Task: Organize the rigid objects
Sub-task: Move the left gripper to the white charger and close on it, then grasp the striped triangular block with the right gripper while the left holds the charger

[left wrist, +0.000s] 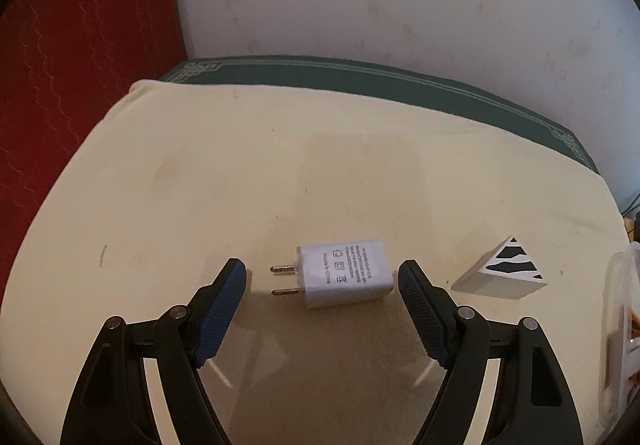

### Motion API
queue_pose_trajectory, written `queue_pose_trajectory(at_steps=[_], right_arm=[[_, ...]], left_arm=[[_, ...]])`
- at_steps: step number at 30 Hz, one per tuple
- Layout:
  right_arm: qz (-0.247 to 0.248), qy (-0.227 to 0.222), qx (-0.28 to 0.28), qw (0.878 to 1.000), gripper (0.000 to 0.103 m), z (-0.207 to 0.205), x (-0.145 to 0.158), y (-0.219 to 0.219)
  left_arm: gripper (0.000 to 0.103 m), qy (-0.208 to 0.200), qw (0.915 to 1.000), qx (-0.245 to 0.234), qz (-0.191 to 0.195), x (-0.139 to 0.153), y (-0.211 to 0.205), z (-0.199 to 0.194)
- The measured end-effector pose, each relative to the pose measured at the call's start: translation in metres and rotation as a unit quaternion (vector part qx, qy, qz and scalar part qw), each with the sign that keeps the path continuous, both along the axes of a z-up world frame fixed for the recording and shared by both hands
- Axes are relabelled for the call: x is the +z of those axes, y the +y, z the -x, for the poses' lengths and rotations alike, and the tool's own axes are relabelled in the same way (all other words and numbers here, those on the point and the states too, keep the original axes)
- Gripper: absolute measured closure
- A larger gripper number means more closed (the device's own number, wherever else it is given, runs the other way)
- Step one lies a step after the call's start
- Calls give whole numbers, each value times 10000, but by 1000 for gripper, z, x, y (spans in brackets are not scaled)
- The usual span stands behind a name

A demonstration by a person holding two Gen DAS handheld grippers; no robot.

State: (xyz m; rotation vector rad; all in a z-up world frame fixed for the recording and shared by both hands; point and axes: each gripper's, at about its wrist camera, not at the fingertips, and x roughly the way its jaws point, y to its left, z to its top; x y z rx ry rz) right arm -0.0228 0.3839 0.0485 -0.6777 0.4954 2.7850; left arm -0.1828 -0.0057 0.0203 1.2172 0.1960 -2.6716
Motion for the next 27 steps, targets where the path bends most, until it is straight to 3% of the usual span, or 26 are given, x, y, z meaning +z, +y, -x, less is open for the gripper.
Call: queue_pose_trajectory(at_steps=[4, 9, 20, 27], right_arm=[[-66, -11, 13, 10000, 3, 0, -1, -2], [-177, -28, 13, 9998, 3, 1, -1, -6], [-480, -59, -23, 9988, 3, 3, 3, -14], [-639, 65, 269, 9976, 3, 5, 19, -44]], left_arm=[[25, -4, 10000, 3, -73, -3, -5, 3], [42, -3, 9999, -80, -152, -5, -5, 2], [42, 154, 9992, -85, -352, -3, -14, -2], [42, 329, 9994, -25, -123, 4, -13, -10]])
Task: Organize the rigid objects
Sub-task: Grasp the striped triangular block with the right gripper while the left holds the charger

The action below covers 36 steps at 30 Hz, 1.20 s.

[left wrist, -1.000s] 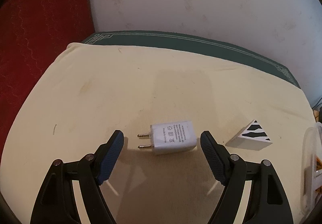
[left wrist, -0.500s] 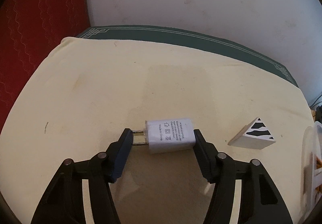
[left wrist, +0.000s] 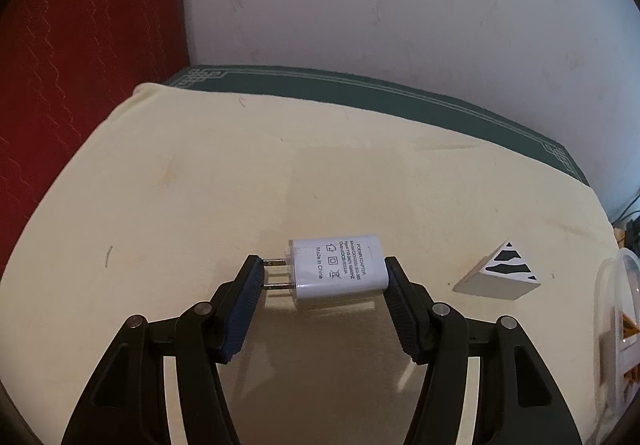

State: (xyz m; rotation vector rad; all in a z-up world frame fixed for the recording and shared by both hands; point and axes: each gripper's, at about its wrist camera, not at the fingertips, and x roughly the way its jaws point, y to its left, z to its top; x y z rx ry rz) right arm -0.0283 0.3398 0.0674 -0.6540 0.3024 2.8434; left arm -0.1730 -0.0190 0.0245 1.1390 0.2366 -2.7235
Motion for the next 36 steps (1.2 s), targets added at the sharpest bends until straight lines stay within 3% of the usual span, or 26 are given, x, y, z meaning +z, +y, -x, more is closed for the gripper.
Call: queue_pose_trajectory(at_steps=[8, 14, 24, 29, 31, 36], right_arm=[[2, -134, 1206, 9926, 3, 32, 10, -69], [231, -773, 1976, 9770, 3, 86, -7, -117], [-67, -1368, 2326, 9629, 5, 154, -31, -181], [-228, -1598, 2388, 9576, 14, 172, -38, -197], [-311, -1697, 2401, 9553, 24, 176, -40, -201], [-396, -1896, 2443, 9502, 35, 185, -47, -209]], left_arm=[[42, 73, 9998, 191, 54, 6, -8, -6], [42, 71, 9994, 345, -4, 6, -16, -9], [42, 30, 9976, 698, -2, 6, -23, -17], [42, -88, 9962, 863, -102, 1, -34, -13], [42, -127, 9956, 921, -134, 0, -35, -13], [42, -188, 9946, 1001, -189, -1, -36, -12]])
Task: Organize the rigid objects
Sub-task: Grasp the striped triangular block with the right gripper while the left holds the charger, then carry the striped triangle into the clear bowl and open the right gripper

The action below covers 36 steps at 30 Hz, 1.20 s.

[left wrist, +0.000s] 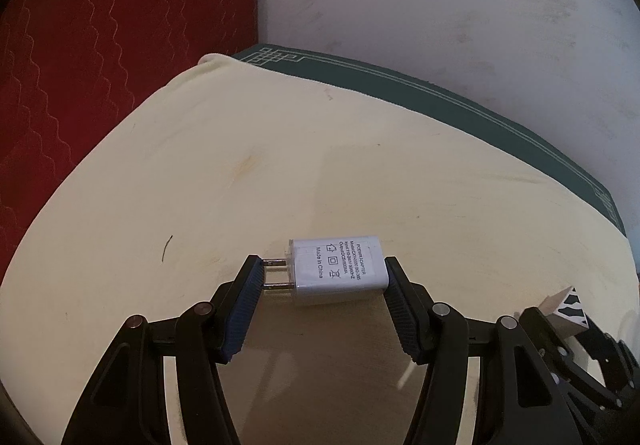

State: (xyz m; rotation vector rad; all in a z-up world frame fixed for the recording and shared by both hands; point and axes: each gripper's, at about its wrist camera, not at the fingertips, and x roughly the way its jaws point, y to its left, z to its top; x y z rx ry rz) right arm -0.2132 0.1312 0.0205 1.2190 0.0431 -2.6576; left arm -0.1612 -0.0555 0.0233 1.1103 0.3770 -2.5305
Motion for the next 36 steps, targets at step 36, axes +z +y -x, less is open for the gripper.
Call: queue_pose_trajectory(at_steps=[36], right_arm=[[-541, 791, -508, 9941, 43, -46, 30, 13]], left_arm=[[42, 153, 9992, -321, 202, 7, 20, 3]])
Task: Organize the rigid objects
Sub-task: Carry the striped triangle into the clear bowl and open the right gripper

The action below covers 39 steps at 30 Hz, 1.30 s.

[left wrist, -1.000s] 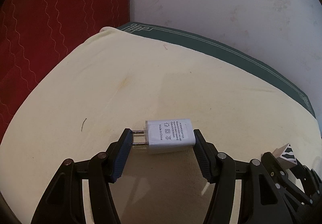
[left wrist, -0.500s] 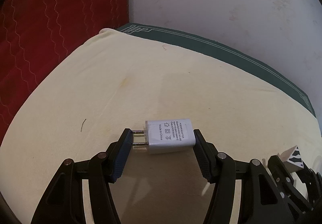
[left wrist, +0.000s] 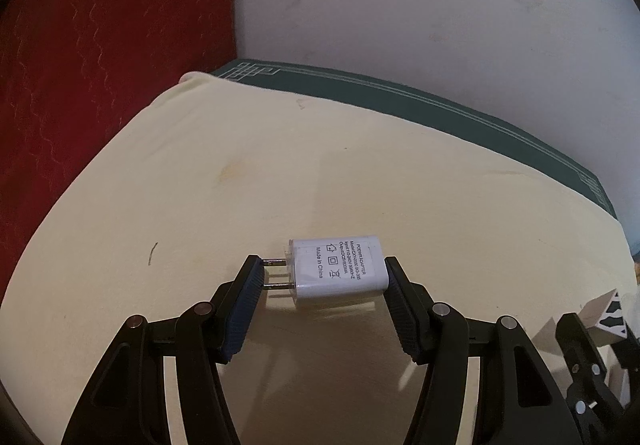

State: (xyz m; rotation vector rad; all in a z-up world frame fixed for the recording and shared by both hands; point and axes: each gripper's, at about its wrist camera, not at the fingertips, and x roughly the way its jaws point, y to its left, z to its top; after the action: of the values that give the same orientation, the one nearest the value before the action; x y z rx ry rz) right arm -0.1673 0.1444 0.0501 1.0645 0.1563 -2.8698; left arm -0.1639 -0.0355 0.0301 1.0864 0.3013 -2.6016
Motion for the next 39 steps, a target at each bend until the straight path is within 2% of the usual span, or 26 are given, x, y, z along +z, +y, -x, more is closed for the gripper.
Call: queue_pose_trajectory(at_steps=[15, 24, 39], right_arm=[[-262, 433, -358, 9981, 43, -29, 20, 21], [-48, 396, -625, 9973, 43, -42, 21, 43], [-49, 506, -1131, 9923, 43, -59, 25, 73]], left_arm=[[42, 115, 9989, -451, 18, 8, 18, -3], [42, 152, 9977, -661, 89, 9, 33, -5], [42, 174, 9932, -1145, 156, 11, 64, -11]])
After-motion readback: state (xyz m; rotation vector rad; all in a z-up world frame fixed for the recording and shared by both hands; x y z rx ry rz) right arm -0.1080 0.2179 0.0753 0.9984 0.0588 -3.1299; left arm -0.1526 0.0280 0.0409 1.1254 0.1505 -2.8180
